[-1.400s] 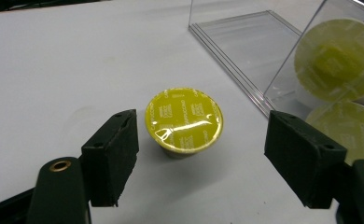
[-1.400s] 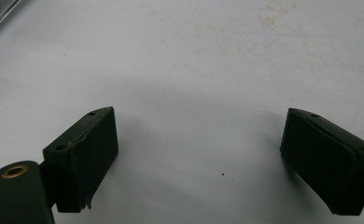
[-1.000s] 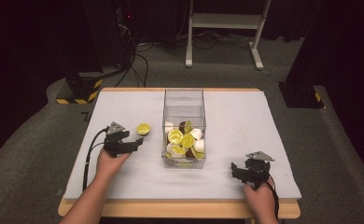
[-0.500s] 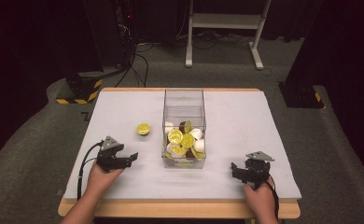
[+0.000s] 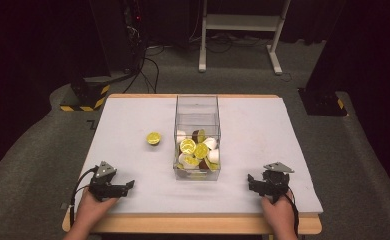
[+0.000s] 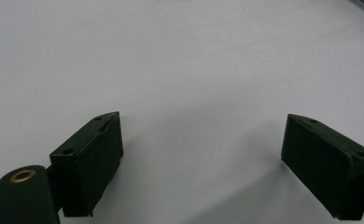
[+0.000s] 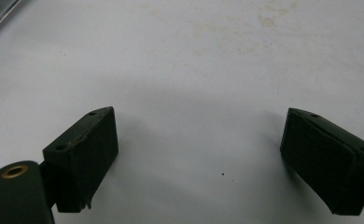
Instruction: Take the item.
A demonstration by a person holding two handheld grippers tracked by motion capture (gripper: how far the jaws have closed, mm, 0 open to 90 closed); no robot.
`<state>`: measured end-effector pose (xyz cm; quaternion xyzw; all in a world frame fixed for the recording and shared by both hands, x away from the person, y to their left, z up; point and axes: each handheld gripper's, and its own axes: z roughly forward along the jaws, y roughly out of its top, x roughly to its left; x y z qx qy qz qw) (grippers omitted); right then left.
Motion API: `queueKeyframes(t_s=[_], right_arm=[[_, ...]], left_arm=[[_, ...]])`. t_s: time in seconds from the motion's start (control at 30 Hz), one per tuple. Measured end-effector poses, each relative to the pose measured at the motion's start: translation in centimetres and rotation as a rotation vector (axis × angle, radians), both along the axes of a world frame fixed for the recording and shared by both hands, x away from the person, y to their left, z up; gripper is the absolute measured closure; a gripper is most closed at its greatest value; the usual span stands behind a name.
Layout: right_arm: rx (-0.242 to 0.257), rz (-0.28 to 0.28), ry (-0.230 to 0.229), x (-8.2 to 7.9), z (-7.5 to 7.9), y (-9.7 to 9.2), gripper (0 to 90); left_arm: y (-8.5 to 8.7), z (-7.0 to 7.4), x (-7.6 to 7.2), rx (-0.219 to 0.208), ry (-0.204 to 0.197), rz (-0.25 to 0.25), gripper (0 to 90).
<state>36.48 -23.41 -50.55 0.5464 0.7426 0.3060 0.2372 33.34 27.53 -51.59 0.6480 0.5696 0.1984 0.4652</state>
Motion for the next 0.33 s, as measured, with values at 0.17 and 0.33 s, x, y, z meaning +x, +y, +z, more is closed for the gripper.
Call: queueKeyframes(t_s=[0.17, 0.33], right_arm=[[-0.003, 0.003, -0.003, -0.02, -0.01, 0.00, 11.2], [-0.003, -0.001, -0.003, -0.04, -0.02, 0.01, 11.3]], left_arm=[[-0.42, -0.27, -0.14, 0.021, -0.018, 0.010, 14.5], [-0.56, -0.31, -0.11, 0.015, -0.024, 0.019, 14.2]])
